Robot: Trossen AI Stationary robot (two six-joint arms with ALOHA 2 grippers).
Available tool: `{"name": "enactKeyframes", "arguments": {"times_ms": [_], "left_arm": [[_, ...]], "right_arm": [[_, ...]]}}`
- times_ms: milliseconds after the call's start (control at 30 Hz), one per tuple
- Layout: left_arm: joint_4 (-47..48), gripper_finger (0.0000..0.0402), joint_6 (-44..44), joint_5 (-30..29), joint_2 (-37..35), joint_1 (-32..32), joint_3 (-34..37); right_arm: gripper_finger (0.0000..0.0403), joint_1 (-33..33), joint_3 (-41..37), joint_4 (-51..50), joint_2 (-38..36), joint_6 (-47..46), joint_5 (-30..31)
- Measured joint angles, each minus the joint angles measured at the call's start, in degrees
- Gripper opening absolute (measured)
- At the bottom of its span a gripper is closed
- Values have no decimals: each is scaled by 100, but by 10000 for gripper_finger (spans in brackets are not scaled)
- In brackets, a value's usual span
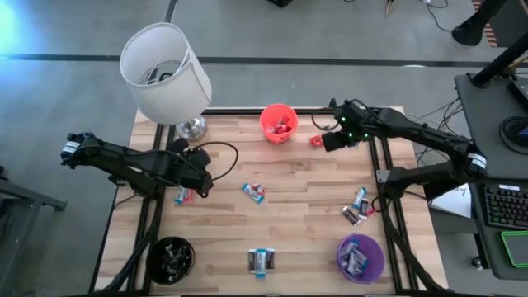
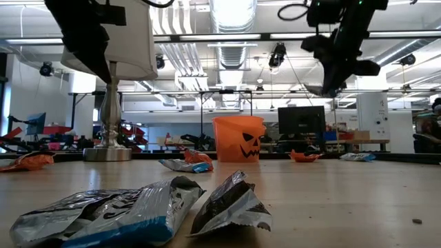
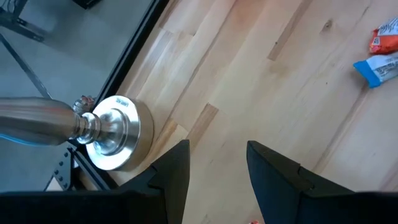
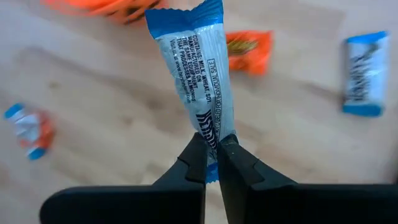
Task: Organize candy in baskets
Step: Put the white chocolate into the purple bucket
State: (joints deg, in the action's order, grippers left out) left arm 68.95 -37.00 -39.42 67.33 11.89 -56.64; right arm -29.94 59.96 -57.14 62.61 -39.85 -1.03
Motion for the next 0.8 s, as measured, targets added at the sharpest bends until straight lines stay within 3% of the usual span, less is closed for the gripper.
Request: {"name": "enactKeyframes", "arguments": {"times_ms": [500,800], "left_arm": [[17,142,469,-2,0,-1,0],[22,142,481,-2,0,-1,0]], "right_arm": [[13,2050,291,-21,-444,-1846,-1428],[13,3535,895,-901,-448,-3269,-1598]]}}
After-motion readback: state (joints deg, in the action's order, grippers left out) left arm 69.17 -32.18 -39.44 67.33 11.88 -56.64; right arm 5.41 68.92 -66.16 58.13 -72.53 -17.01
